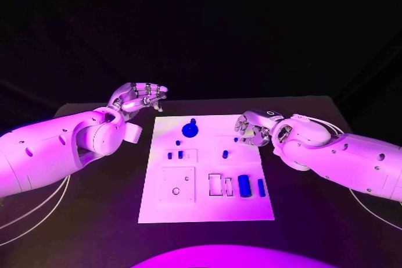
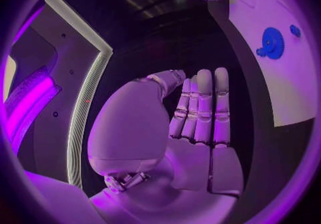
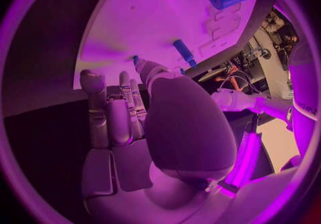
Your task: Assemble the parts on the task board
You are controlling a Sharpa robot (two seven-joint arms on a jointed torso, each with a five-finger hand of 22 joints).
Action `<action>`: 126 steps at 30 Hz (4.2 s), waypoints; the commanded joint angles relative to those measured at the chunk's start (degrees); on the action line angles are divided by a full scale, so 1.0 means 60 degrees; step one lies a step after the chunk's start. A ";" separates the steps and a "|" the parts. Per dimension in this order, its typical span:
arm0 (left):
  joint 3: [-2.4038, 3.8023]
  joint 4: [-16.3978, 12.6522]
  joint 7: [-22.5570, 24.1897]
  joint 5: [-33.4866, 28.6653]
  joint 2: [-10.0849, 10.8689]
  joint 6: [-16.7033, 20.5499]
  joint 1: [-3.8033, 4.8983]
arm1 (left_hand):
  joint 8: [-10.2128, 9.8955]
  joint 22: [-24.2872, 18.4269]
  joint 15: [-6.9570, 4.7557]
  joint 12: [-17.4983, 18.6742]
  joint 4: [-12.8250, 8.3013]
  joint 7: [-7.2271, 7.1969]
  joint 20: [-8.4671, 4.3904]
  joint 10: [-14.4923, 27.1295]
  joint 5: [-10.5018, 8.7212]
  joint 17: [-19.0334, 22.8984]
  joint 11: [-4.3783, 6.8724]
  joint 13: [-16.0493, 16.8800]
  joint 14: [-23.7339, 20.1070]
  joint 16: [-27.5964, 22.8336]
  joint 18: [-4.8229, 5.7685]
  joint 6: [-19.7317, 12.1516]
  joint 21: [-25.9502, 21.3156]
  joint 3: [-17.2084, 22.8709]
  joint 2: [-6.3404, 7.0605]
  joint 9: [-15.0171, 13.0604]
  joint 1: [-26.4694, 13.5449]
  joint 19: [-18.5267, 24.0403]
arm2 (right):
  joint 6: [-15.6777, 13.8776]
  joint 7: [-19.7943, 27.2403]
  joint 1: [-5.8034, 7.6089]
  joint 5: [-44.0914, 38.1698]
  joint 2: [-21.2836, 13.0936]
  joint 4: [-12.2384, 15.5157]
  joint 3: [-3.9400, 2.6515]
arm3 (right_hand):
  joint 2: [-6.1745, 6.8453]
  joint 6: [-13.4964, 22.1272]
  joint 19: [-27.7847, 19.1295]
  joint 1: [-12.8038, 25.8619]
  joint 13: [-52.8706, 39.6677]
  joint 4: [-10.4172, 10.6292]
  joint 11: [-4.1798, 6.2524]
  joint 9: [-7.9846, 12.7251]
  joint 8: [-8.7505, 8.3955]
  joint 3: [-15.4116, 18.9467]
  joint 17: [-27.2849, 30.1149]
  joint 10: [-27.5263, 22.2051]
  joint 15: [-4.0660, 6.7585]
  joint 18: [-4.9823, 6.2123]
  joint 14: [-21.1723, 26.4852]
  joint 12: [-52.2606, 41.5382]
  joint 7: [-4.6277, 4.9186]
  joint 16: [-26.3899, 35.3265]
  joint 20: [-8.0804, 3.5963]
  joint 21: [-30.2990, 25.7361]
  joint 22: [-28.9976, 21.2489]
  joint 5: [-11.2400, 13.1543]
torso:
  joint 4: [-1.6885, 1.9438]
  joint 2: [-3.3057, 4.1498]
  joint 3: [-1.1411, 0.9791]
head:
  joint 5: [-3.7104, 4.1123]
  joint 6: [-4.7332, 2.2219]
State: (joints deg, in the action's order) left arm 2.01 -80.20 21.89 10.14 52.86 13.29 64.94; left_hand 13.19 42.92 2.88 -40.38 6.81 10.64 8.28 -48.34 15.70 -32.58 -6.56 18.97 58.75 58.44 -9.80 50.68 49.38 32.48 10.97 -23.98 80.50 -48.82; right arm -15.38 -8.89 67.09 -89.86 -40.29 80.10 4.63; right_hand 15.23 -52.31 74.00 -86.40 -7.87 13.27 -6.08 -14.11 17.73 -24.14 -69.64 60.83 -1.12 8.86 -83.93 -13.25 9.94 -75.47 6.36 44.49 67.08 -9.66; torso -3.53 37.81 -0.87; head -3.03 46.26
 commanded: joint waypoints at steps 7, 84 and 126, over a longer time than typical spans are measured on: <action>0.0009 -0.0023 0.0348 -0.0283 -0.0020 0.0143 0.0008 | -0.0019 -0.0037 -0.0017 0.0013 -0.0020 -0.0007 0.0046 -0.0081 0.0032 0.0028 -0.0009 -0.0039 -0.0036 -0.0074 -0.0115 -0.0048 -0.0061 -0.0066 -0.0130 0.0018 0.0035 0.0034 | 0.0292 -0.0260 -0.0024 -0.0094 0.0303 -0.0250 0.0105 | -0.0161 -0.0226 0.0242 0.0241 0.0137 -0.0003 0.0037 0.0006 -0.0021 -0.0311 -0.0097 0.0211 0.0001 -0.0223 -0.0311 0.0065 -0.0025 -0.0133 -0.0007 0.0438 0.0257 0.0016 | -0.0009 0.0001 -0.0009 | -0.0021 0.0057; 0.0010 -0.0070 0.0140 0.0237 -0.0034 0.0390 0.0012 | -0.0037 -0.0022 -0.0051 0.0015 -0.0207 0.0000 -0.0004 -0.0192 0.0024 0.0092 0.0008 -0.0149 0.0032 -0.0165 -0.0118 -0.0045 -0.0033 -0.0106 -0.0167 0.0052 0.0246 -0.0056 | -0.1371 -0.1106 -0.0228 -0.0816 0.0071 0.0630 0.0130 | -0.0792 -0.1198 0.1101 0.1331 0.0194 -0.1559 0.0476 -0.0650 0.0501 -0.2126 -0.0584 0.1702 0.0377 -0.0647 -0.0491 0.0298 -0.0454 -0.0703 -0.0262 0.3206 0.2041 0.0047 | -0.0006 -0.0015 0.0002 | 0.0052 0.0150; 0.0009 -0.0305 -0.0046 0.0241 -0.0229 0.0280 0.0011 | -0.0094 -0.0004 -0.0017 0.0071 -0.0236 0.0045 0.0006 -0.0121 0.0034 0.0130 -0.0037 -0.0212 -0.0012 -0.0239 -0.0106 -0.0116 -0.0031 -0.0105 -0.0197 0.0091 0.0267 -0.0013 | -0.1208 -0.0605 -0.0948 -0.0372 0.0948 0.2680 0.0240 | -0.0776 -0.1172 0.1064 0.1375 0.0192 -0.1593 0.0477 -0.0681 0.0502 -0.2150 -0.0568 0.1703 0.0383 -0.0628 -0.0487 0.0337 -0.0451 -0.0702 -0.0269 0.3109 0.2015 0.0045 | -0.0002 -0.0005 0.0017 | -0.1170 0.0479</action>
State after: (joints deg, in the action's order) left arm 2.01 -81.72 21.49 11.36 51.64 15.93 64.95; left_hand 12.86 42.82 2.67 -40.14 5.85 10.83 8.28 -49.26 15.70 -31.87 -6.46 17.76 58.96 57.21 -9.74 50.49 49.16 31.86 9.77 -23.53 81.71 -48.83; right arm -23.93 -13.40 61.60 -91.52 -34.93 96.45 6.08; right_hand 10.74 -58.89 80.12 -78.71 -6.77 4.09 -3.59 -18.15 20.54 -36.92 -73.06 71.03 0.84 5.71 -84.03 -11.47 7.11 -79.57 4.73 63.45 74.95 -9.17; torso -3.49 37.77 -0.70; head -9.44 48.83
